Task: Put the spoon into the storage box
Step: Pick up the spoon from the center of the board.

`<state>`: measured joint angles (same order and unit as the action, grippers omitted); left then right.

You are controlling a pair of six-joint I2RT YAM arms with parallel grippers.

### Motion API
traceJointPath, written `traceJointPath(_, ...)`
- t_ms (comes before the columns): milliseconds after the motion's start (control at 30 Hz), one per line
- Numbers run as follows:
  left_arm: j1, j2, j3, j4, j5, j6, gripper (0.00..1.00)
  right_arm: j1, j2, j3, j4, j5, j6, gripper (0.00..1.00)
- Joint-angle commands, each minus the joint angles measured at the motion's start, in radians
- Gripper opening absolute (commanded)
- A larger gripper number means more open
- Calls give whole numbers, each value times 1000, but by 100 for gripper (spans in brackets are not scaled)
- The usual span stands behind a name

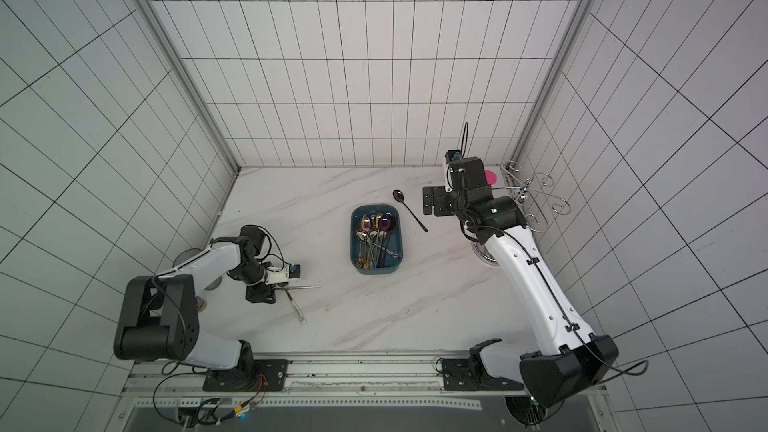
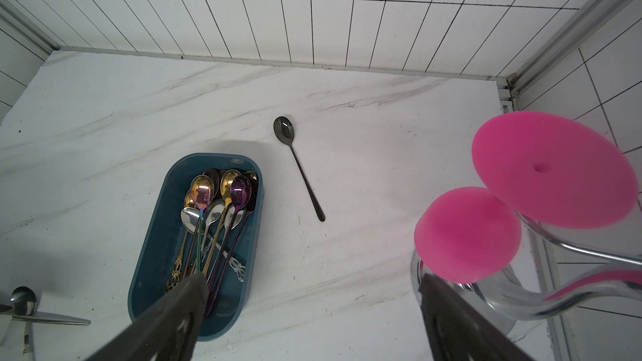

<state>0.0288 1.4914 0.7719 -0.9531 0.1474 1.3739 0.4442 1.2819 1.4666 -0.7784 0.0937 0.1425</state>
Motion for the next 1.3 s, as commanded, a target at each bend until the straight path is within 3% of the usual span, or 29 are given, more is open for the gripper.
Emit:
traceJointPath(0, -3, 27, -22, 48, -23, 15, 46, -7, -18, -14, 1, 8, -12, 99)
traceJointPath(433, -2, -41, -13, 3, -30, 38, 0, -9, -9, -15, 2, -5, -10, 99)
traceJointPath(700, -22, -171, 103, -146, 46, 47, 0, -12, 15, 6, -13, -73, 12, 99)
traceJointPath(867, -62, -192, 231, -179, 180, -23, 0, -16, 56, 37, -1, -232, 76, 98)
traceJointPath(1100, -168, -188, 315, 69, 409, -267, 0, -16, 89, 45, 95, -455, 260, 95)
traceJointPath(1267, -241, -143, 367, 301, 463, -463, 0, -15, 112, 17, 184, -583, 393, 91)
